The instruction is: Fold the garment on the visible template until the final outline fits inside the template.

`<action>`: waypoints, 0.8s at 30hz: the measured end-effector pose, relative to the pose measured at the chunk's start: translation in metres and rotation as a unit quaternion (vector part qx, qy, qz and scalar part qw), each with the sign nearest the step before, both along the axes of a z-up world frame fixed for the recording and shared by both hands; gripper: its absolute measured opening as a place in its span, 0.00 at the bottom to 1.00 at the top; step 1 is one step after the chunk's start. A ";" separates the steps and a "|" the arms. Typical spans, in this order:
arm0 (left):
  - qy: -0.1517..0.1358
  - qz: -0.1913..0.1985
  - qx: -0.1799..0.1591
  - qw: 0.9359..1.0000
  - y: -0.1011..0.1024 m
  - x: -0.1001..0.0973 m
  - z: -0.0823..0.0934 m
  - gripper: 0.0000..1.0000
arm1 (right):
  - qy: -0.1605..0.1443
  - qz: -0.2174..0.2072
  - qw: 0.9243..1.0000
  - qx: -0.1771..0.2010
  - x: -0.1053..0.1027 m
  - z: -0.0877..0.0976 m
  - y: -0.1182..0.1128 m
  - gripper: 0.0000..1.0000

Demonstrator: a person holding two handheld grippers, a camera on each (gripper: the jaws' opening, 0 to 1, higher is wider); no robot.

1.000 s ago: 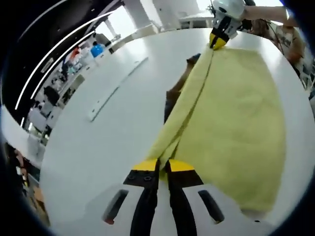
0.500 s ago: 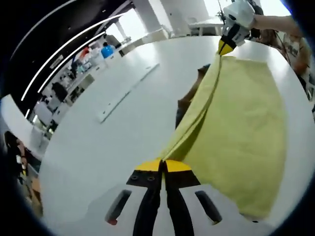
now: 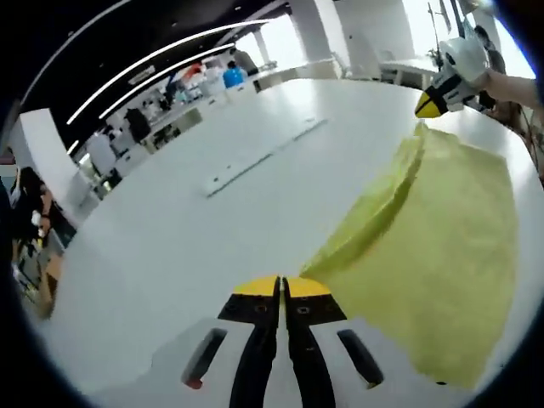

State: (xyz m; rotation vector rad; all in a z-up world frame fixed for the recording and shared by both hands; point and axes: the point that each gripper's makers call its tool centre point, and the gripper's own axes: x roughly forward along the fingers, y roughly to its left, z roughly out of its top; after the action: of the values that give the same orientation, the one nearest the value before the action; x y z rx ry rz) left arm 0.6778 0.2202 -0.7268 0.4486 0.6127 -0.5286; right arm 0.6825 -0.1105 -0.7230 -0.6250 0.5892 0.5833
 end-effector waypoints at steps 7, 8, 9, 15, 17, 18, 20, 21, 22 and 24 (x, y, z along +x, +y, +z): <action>0.005 0.000 0.003 1.000 0.001 -0.003 -0.002 0.03 | 0.013 -0.012 1.000 0.017 -0.005 0.004 -0.007 0.12; 0.006 0.001 0.006 1.000 0.002 -0.004 -0.002 0.05 | 0.017 -0.015 1.000 0.015 -0.006 0.002 -0.009 0.14; 0.007 0.001 0.006 1.000 0.003 -0.005 -0.002 0.08 | 0.021 -0.017 1.000 0.015 -0.007 0.001 -0.010 0.16; 0.017 0.020 -0.046 0.999 0.002 -0.014 0.004 0.41 | 0.065 -0.043 0.996 0.053 -0.023 -0.004 -0.009 0.37; 0.016 0.023 -0.066 0.997 0.001 -0.017 0.008 0.48 | 0.083 -0.055 0.993 0.065 -0.030 -0.005 -0.009 0.48; 0.019 0.024 -0.081 0.996 0.000 -0.020 0.010 0.51 | 0.092 -0.064 0.991 0.075 -0.033 -0.005 -0.008 0.53; 0.025 0.032 -0.103 0.994 0.001 -0.027 0.014 0.56 | 0.106 -0.077 0.987 0.093 -0.039 -0.005 -0.007 0.62; 0.027 0.036 -0.115 0.992 0.001 -0.029 0.015 0.61 | 0.112 -0.079 0.985 0.101 -0.042 -0.004 -0.006 0.66; 0.029 0.038 -0.132 0.990 -0.001 -0.033 0.018 0.64 | 0.113 -0.079 0.985 0.103 -0.044 -0.003 -0.006 0.70; 0.031 0.038 -0.150 0.987 -0.001 -0.040 0.021 0.72 | 0.122 -0.079 0.983 0.114 -0.051 -0.001 -0.003 0.76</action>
State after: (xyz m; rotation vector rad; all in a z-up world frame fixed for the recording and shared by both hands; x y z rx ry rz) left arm 0.6383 0.2191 -0.7056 0.1231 0.5958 -0.5529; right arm 0.6319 -0.1140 -0.7240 -0.2892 0.7826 0.5713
